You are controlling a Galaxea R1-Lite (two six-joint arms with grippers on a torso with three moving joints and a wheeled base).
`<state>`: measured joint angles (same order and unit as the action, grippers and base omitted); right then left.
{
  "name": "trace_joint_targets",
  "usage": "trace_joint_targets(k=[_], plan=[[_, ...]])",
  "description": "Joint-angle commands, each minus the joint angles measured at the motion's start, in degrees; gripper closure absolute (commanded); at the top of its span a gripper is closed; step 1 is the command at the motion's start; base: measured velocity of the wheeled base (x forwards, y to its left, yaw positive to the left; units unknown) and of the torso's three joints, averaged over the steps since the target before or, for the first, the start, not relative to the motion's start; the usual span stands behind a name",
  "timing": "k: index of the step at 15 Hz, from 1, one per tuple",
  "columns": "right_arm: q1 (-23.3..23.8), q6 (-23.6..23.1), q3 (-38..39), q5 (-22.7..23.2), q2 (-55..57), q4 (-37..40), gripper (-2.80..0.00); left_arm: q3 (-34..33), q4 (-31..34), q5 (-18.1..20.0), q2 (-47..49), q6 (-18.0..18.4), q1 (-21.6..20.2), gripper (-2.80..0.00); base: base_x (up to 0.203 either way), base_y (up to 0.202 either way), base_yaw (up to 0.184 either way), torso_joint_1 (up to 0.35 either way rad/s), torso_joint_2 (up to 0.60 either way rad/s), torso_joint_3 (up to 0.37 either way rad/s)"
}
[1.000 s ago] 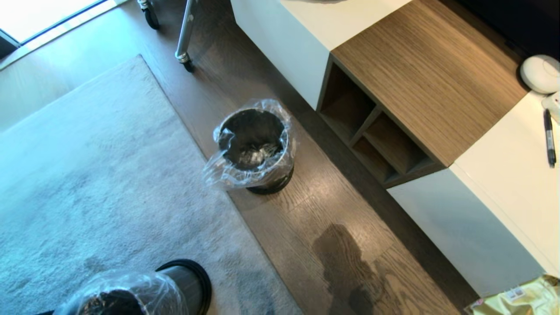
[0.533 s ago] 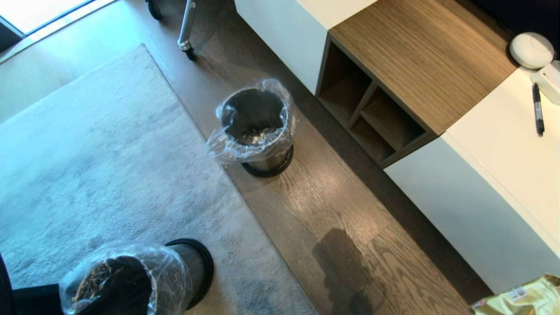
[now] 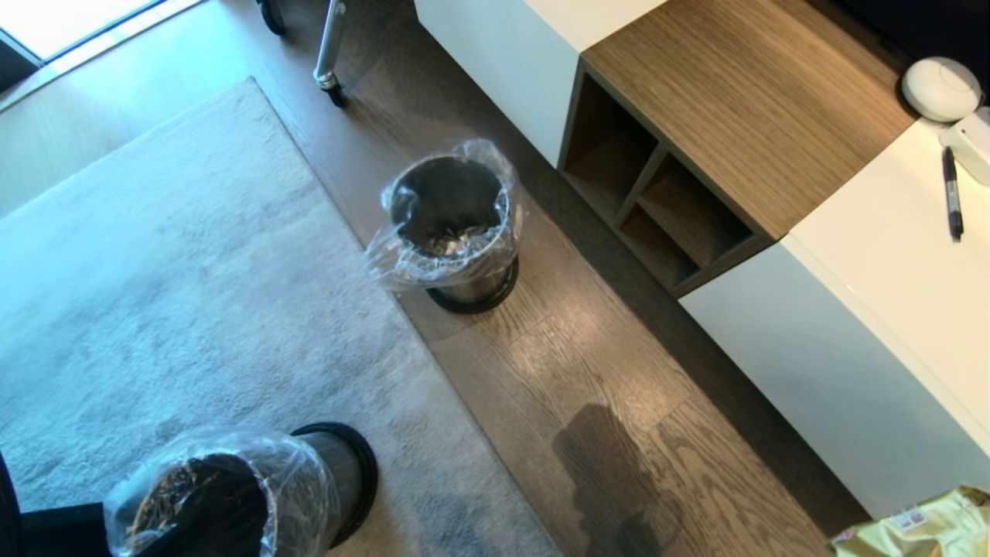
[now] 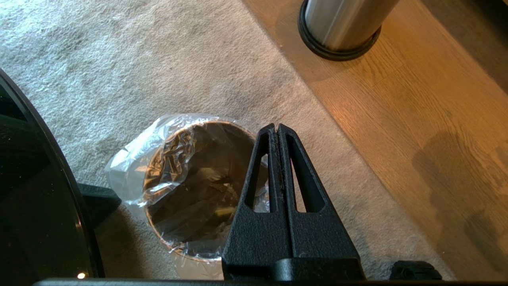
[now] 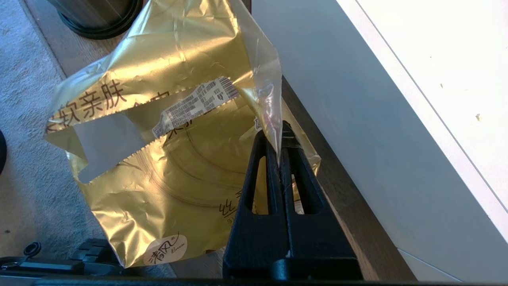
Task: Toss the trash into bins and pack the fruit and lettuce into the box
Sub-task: Throw it into the trash can
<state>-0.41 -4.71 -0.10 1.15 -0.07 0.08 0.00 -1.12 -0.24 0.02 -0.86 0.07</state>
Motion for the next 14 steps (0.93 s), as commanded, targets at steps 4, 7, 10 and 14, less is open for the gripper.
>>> trace_joint_targets(k=[4, 7, 10, 14], plan=[[-0.02, -0.04, 0.01, 0.0, 0.07, 0.01, 0.0, 0.0, -0.02, -0.02, 0.02, -0.07, -0.03, 0.0, 0.0, 0.0, 0.0, 0.0, 0.0, 0.0], [-0.02, -0.04, 0.01, 0.0, 0.07, 0.01, 0.0, 0.0, -0.02, -0.02, -0.02, -0.1, -0.06, 0.0, 0.0, 0.0, 0.0, 0.002, 0.0, 0.046], [-0.02, -0.04, 0.01, 0.08, 0.07, 0.01, 0.0, 0.0, -0.02, -0.02, -0.02, -0.13, 0.01, 0.0, 0.0, 0.0, 0.0, 0.002, 0.0, 0.168], [-0.02, -0.04, 0.01, 0.0, 0.07, 0.01, 0.0, 0.0, -0.02, -0.02, -0.02, -0.14, 0.01, 0.0, 0.0, 0.0, 0.0, 0.002, 0.0, 0.197]])
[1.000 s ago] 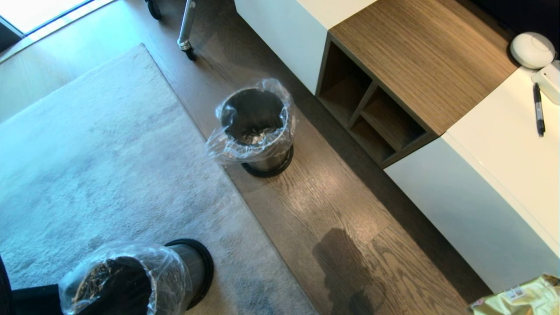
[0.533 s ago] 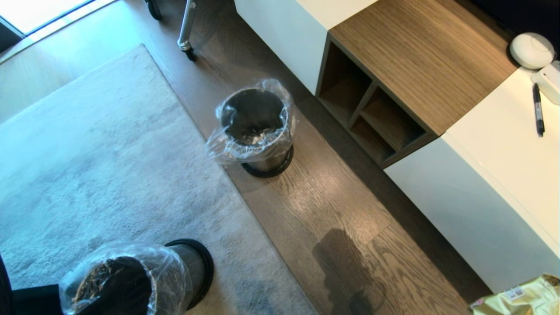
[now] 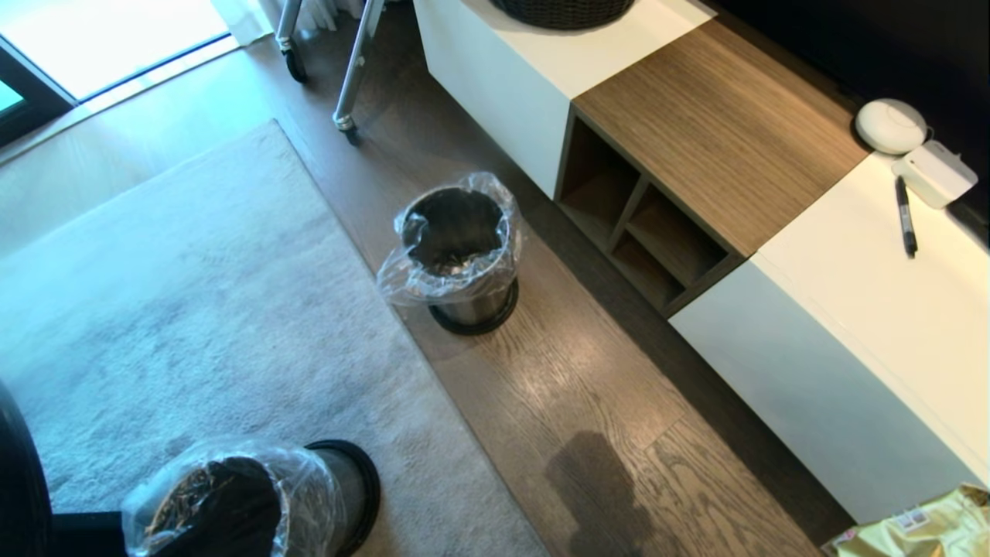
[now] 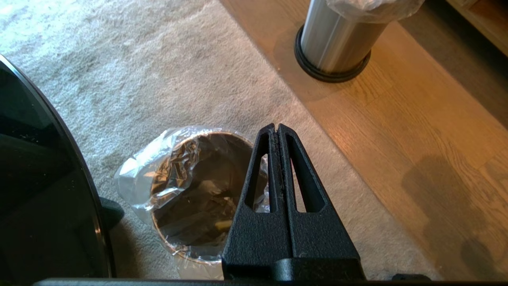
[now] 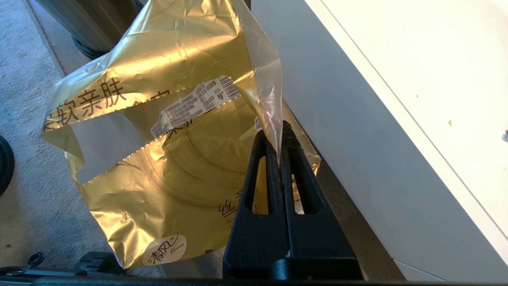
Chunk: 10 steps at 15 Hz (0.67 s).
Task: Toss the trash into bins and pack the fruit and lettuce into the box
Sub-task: Throw it into the trash can
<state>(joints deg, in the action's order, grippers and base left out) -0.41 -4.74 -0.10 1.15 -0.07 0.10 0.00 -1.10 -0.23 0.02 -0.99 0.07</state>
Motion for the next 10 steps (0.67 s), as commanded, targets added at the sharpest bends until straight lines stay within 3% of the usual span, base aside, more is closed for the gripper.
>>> trace_joint_targets(k=[1, 7, 10], plan=[[-0.02, 0.0, 0.01, 0.0, 0.07, -0.01, 0.0, 0.0, -0.05, -0.04, -0.02, 0.02, 0.01, 0.0, 0.0, 0.0, 0.0, 0.005, 0.0, 0.207], [-0.02, 0.0, 0.01, 0.05, 0.07, -0.01, 0.0, 0.0, -0.05, -0.04, -0.02, 0.01, 0.01, 0.0, 0.0, 0.0, 0.0, 0.003, 0.0, 0.19], [-0.02, 0.0, 0.01, 0.02, 0.07, -0.01, 0.0, 0.0, -0.05, -0.04, -0.02, 0.02, 0.01, 0.0, 0.0, 0.0, 0.0, 0.004, 0.0, 0.056]])
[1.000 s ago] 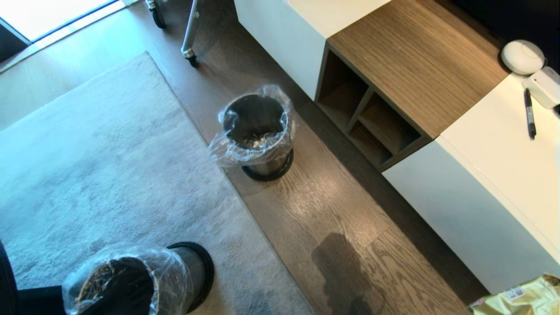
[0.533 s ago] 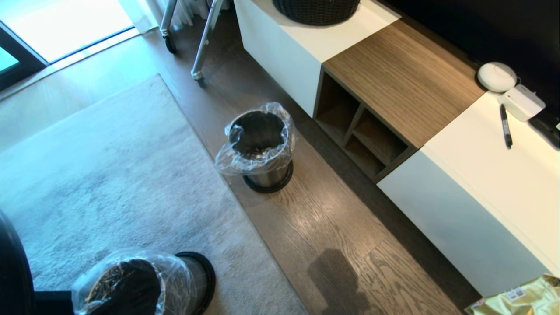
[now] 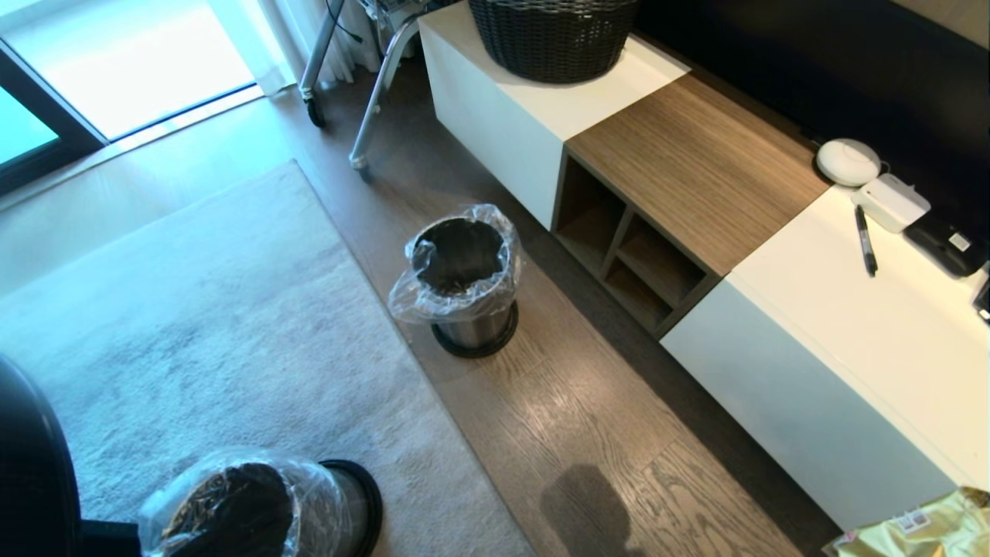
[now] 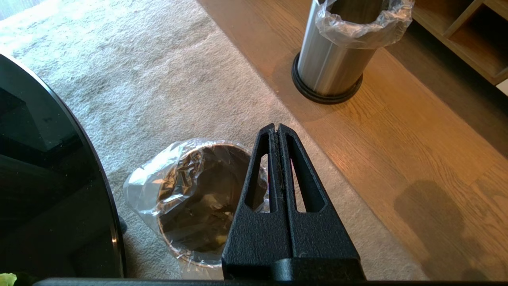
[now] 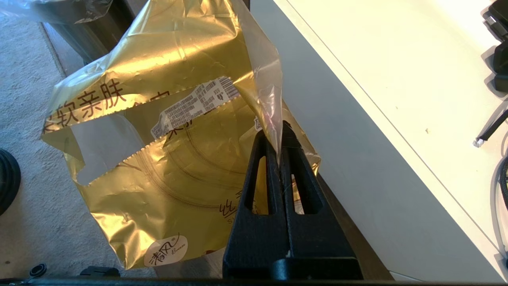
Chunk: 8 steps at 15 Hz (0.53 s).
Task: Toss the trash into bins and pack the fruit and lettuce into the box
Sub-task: Throw it into the trash can
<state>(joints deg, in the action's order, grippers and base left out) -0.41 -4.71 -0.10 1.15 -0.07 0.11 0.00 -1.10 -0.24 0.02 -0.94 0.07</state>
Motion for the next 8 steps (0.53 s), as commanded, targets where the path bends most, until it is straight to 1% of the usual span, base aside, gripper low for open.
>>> trace_joint_targets(k=[1, 8], plan=[[-0.02, -0.04, 0.01, 0.08, 0.07, -0.02, 0.0, 0.0, -0.05, -0.02, 0.05, -0.03, 0.01, 0.0, 0.0, 0.0, 0.0, 0.0, 0.0, 0.0], [-0.02, -0.04, 0.01, 0.02, 0.07, -0.02, 0.0, 0.0, -0.05, -0.02, 0.02, -0.03, 0.01, 0.0, 0.0, 0.0, 0.0, 0.0, 0.0, 0.0]])
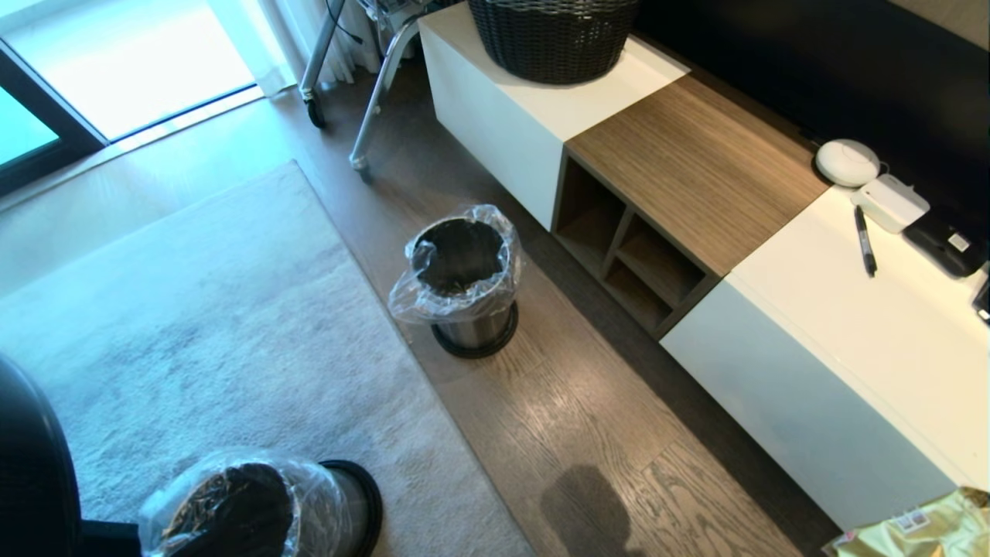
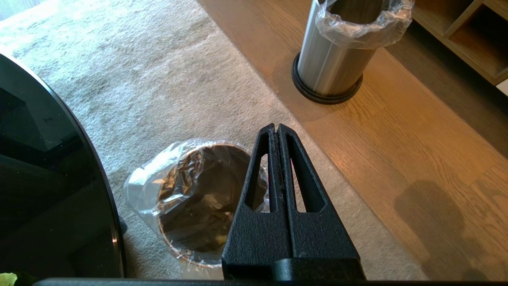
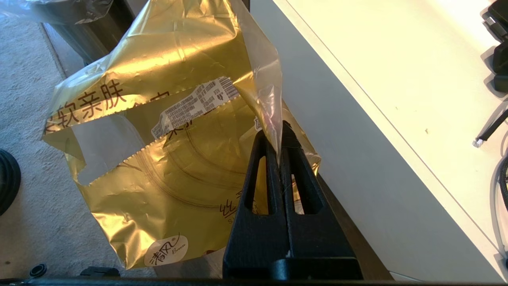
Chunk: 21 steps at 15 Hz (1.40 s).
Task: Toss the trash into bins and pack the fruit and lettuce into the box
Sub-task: Throw it into the trash can
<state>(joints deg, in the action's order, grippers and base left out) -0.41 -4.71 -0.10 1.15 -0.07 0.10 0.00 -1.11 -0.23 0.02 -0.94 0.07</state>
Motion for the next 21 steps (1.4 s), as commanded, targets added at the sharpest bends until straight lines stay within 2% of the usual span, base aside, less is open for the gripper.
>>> trace_joint_targets(k=[1, 21], plan=[[-0.02, -0.04, 0.01, 0.0, 0.07, -0.01, 0.0, 0.0, -0.03, -0.03, -0.02, -0.03, 0.01, 0.0, 0.0, 0.0, 0.0, 0.0, 0.0, 0.0], [-0.02, 0.05, 0.01, -0.01, 0.07, -0.01, 0.0, 0.0, -0.03, -0.03, -0.02, -0.03, 0.01, 0.0, 0.0, 0.0, 0.0, 0.0, 0.0, 0.0]])
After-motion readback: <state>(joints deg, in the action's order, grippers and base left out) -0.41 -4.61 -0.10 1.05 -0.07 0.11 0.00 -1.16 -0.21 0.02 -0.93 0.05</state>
